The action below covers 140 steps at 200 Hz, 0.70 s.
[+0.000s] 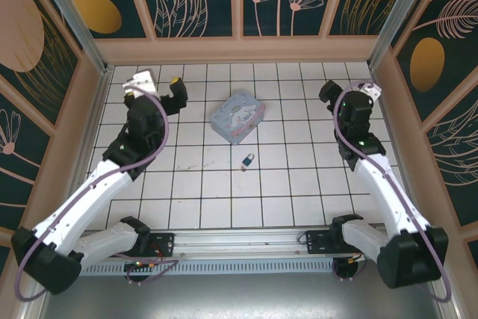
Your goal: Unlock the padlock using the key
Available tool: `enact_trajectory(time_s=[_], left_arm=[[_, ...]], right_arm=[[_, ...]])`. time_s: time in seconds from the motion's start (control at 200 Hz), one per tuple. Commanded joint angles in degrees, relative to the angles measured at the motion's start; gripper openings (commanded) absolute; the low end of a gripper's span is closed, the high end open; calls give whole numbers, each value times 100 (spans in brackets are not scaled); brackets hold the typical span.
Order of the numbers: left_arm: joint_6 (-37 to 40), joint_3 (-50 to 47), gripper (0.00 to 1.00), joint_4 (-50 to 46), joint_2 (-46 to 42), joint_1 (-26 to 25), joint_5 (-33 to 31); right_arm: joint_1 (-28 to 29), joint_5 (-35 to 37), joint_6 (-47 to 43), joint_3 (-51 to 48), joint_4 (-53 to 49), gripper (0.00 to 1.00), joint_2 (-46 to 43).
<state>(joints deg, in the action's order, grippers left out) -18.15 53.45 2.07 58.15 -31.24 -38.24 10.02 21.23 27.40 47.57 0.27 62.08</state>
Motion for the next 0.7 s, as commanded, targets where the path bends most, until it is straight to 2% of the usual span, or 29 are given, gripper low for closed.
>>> enact_trajectory(time_s=[0.0,0.115,0.23,0.405,0.45,0.56,0.641,0.696], left_arm=[[945,-569,99,1255,-159,225,-831],[1333,-1055,99,1561,-152,629,-683],[1821,-1818,99,2448,38,883,-599],[1519,-2871,99,3862,580,1380,-256],[1440,-3066,99,4300,834,1484,-222],[1376,-3450,99,5163,1468,1737,-27],[1573,-3615,99,5662,1813,1843,35],[1701,-3798,99,6195,2016,1959,328]], right_arm=[[-107,733,-1195,-329,797,99,606],[-165,768,-1667,-1143,2083,99,953],[-265,788,-1848,-1920,3310,99,1341],[-329,583,-2092,-3005,5418,99,1802],[-348,433,-2117,-2949,5277,99,1759],[-428,255,-2506,-3287,6136,99,1776],[-708,-93,-2420,-3577,6598,99,1731],[-913,-250,-2210,-3812,7110,99,1801]])
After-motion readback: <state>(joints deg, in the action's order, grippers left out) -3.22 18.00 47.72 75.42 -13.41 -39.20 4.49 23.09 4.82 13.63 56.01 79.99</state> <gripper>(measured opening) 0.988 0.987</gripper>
